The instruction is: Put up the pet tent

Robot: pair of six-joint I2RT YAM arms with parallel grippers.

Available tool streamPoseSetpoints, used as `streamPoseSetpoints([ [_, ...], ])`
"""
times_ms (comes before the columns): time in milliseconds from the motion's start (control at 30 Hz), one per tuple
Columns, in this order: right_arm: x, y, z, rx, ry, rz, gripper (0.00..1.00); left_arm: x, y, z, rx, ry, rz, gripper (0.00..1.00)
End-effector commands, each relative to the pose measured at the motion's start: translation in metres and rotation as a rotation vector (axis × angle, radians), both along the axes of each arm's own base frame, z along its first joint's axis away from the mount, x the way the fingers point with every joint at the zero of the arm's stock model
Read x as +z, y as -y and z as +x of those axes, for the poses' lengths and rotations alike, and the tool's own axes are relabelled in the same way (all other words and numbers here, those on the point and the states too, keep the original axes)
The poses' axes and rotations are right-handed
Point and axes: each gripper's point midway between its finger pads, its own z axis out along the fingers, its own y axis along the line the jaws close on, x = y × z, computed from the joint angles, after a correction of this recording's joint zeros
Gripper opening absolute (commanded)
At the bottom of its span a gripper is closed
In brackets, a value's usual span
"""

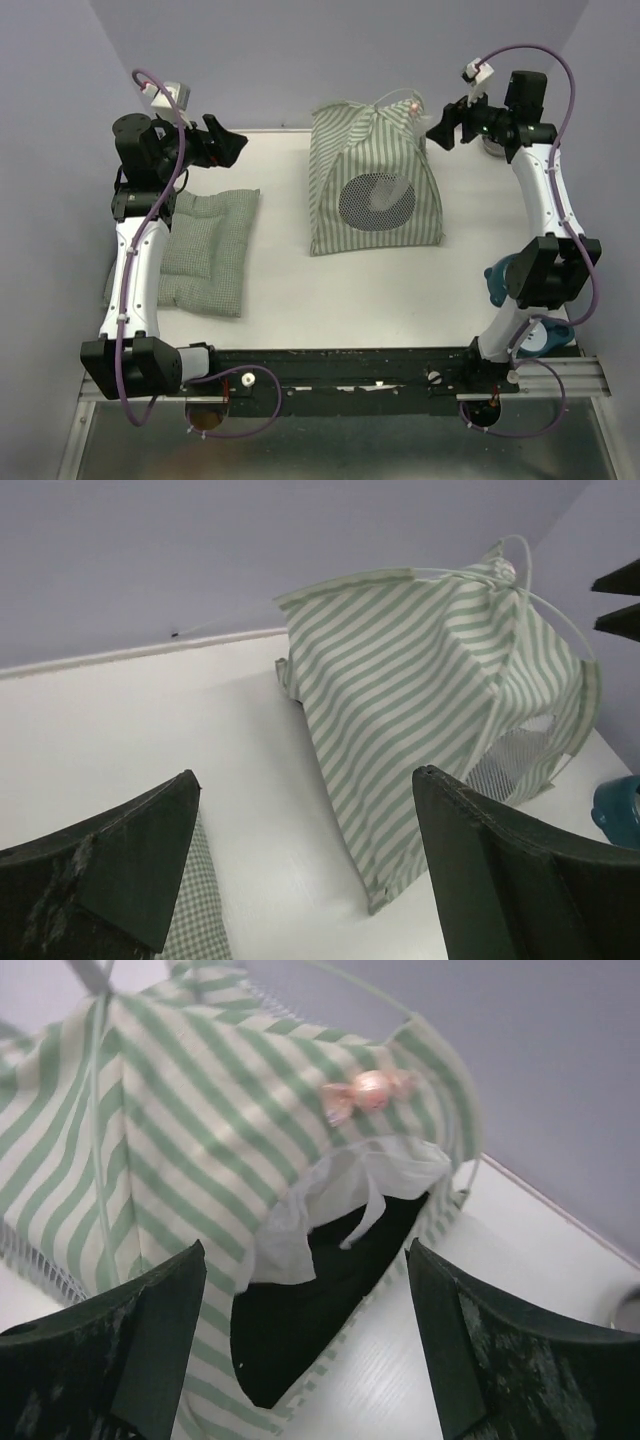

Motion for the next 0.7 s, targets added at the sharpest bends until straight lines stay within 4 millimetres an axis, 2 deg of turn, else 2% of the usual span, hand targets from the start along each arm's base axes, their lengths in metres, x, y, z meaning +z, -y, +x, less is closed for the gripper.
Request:
streamPoseSetpoints([
  [0, 0.09, 0.024, -0.013, -0.312, 0.111, 0.069, 0.89, -0.005, -0.021, 0.001, 0.157, -0.062, -0.033, 0.99],
  [67, 0.113, 0.018, -0.033, -0.378, 0.093, 0.177, 0.9, -0.008, -0.03, 0.002, 0.22, -0.077, -0.045, 0.99],
  [133, 0.119, 0.0, -0.048, -0.46, 0.037, 0.258, 0.9, -0.011, -0.041, 0.002, 0.301, -0.092, -0.076, 0.99],
  [233, 0.118, -0.047, -0.07, -0.467, -0.01, 0.287, 0.9, -0.016, -0.048, -0.001, 0.349, -0.12, -0.079, 0.99],
  [333, 0.104, -0.095, -0.085, -0.41, -0.05, 0.307, 0.91, -0.018, -0.047, -0.009, 0.343, -0.129, -0.078, 0.99],
  [433, 0.093, -0.134, -0.079, -0.395, -0.063, 0.283, 0.92, -0.018, -0.045, -0.02, 0.342, -0.121, -0.086, 0.99],
  [600, 0.077, -0.16, -0.046, -0.5, -0.032, 0.224, 0.92, -0.011, -0.047, -0.042, 0.364, -0.091, -0.088, 0.99],
  [667, 0.062, -0.172, -0.032, -0.516, -0.049, 0.209, 0.92, -0.004, -0.047, -0.052, 0.372, -0.066, -0.088, 0.99],
])
